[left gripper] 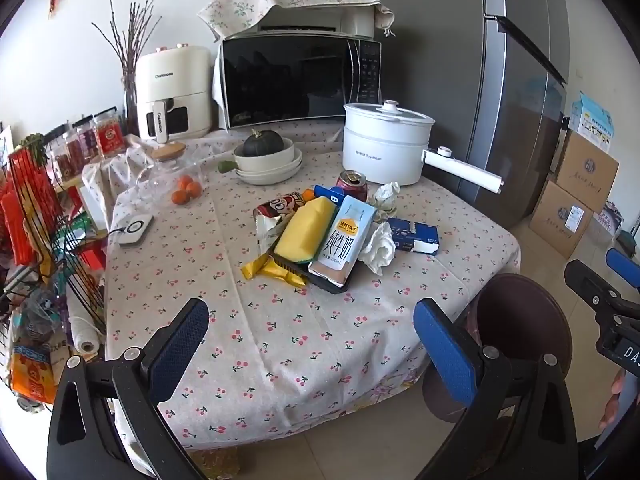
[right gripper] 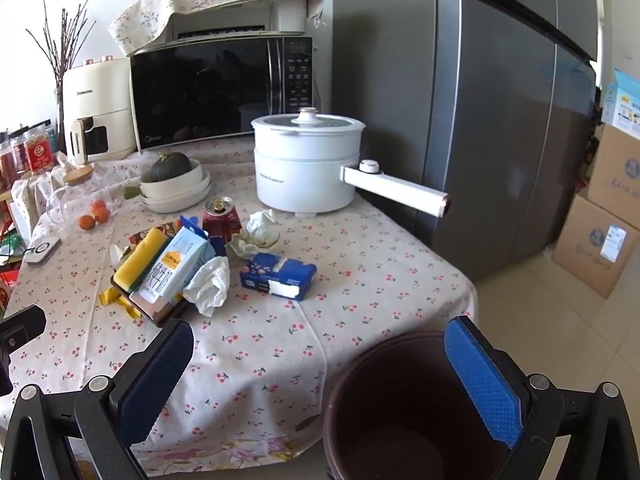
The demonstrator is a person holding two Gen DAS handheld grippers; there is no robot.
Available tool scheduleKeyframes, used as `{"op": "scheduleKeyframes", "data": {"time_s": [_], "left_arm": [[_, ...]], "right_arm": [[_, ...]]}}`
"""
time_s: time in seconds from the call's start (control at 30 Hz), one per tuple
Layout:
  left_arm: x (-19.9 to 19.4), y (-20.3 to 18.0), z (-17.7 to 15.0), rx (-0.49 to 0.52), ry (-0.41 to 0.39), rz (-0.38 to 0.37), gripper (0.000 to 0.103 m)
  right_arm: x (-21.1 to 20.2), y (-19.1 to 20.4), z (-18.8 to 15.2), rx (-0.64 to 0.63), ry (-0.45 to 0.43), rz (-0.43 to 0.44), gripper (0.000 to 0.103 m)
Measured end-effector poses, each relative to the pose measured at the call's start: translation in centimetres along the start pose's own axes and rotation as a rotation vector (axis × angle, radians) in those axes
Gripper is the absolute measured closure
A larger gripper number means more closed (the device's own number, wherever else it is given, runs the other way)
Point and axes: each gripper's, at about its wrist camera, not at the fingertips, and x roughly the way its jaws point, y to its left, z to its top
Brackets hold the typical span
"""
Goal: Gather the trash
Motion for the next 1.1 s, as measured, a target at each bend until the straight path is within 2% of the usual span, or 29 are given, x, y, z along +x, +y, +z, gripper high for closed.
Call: {"op": "scheduleKeyframes", "data": {"time_s": [1.1], "left_arm": [[-0.08, 0.19, -0.09, 0.001, 0.003, -0.006, 0.000]], "right_arm": [[0.14, -0.25, -0.27, 0.011, 0.005, -0.015, 0.000]]}}
